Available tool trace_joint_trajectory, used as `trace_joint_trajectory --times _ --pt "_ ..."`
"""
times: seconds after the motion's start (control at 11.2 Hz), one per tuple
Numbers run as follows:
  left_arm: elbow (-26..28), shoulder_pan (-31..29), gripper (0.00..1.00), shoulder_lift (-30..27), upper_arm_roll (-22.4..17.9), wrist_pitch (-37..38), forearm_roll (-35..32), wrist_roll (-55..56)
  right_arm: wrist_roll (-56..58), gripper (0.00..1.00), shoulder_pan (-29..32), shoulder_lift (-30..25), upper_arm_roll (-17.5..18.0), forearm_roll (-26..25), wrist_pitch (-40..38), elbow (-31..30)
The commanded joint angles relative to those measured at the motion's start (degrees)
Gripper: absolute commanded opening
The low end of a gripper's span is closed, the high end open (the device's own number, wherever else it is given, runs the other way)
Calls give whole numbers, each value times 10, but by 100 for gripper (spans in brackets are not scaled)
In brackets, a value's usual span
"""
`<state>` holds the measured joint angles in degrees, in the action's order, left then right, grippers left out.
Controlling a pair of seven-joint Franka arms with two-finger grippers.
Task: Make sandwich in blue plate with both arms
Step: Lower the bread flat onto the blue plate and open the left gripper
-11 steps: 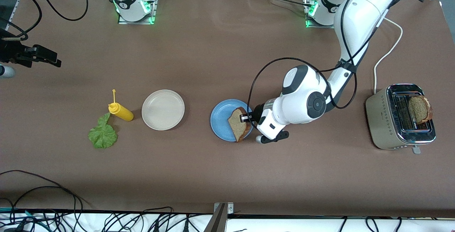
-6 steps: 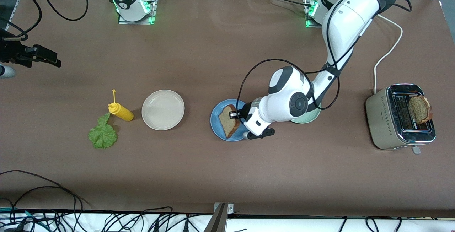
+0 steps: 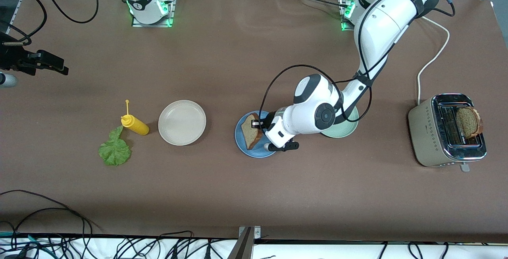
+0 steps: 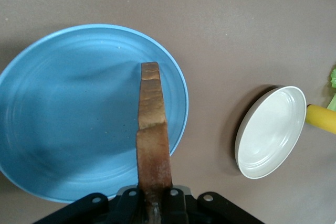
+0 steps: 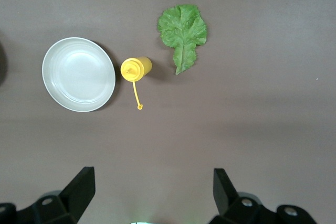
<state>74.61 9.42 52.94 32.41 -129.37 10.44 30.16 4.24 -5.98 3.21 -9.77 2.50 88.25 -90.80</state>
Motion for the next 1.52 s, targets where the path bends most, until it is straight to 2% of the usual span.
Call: trace_joint_trajectory --times 0.0,0.27,0.36,0.72,1.07,1.43 --pt "-3 -2 15 6 1 -7 9 -27 0 100 2 -5 -2 11 -6 0" --pt "-5 -5 77 4 1 -6 9 -25 1 100 2 -5 -2 11 -6 0" --pt "-6 -6 100 3 0 -6 8 -25 1 100 2 -5 -2 11 -6 0" --pt "-7 -12 100 -16 -8 3 5 -22 1 100 2 -5 -2 10 -6 0" --pt "-3 -19 100 -59 -21 48 -19 -19 1 100 2 -4 -2 11 -5 0" --pt "0 -20 100 -125 -73 125 -20 -22 1 100 2 -4 -2 11 -5 0"
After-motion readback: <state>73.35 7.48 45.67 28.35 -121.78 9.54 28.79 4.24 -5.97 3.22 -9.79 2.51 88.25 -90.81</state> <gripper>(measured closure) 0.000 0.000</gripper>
